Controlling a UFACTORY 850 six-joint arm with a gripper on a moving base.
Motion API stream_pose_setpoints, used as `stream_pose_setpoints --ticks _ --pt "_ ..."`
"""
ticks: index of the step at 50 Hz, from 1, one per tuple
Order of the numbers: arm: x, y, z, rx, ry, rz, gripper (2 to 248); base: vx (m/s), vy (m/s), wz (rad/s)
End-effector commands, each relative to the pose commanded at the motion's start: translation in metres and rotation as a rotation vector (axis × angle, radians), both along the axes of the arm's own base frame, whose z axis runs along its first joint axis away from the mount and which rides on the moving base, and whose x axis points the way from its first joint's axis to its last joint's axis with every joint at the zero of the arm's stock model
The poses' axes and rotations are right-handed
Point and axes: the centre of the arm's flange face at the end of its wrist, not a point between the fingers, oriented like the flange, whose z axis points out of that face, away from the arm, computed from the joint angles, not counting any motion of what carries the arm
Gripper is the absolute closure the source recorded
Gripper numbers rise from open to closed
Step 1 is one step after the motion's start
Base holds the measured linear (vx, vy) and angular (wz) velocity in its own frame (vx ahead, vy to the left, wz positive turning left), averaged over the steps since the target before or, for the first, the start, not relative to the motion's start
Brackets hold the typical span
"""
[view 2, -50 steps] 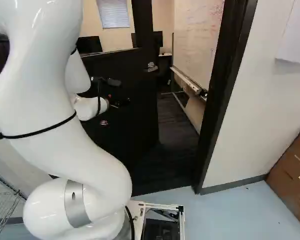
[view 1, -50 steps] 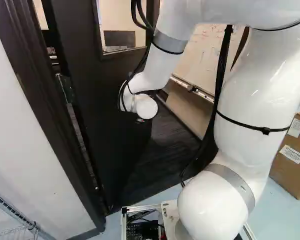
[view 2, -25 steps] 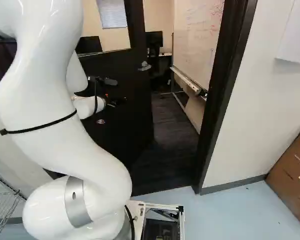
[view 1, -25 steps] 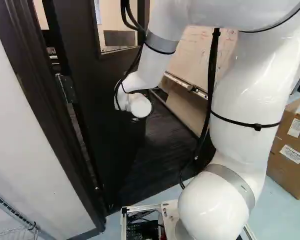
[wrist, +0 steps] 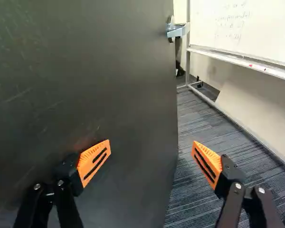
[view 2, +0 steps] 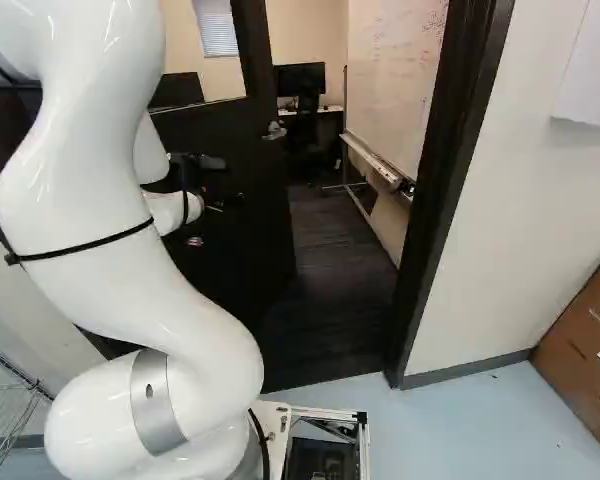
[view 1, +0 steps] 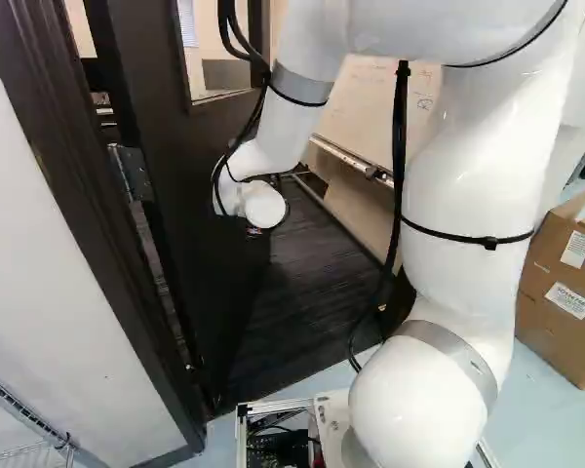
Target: Open the door and move inside
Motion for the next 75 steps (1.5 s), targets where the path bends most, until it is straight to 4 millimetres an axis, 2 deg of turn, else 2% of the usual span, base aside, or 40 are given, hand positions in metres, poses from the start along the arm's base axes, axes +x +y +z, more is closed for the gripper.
stream_pose_setpoints --ticks 26,75 --pt "0.008 0.023 0.001 -0.025 -0.034 0.095 3 0.0 0.0 0.0" --pt "0.009 0.049 0.006 -0.08 -0.122 0.281 3 0.0 0.0 0.0"
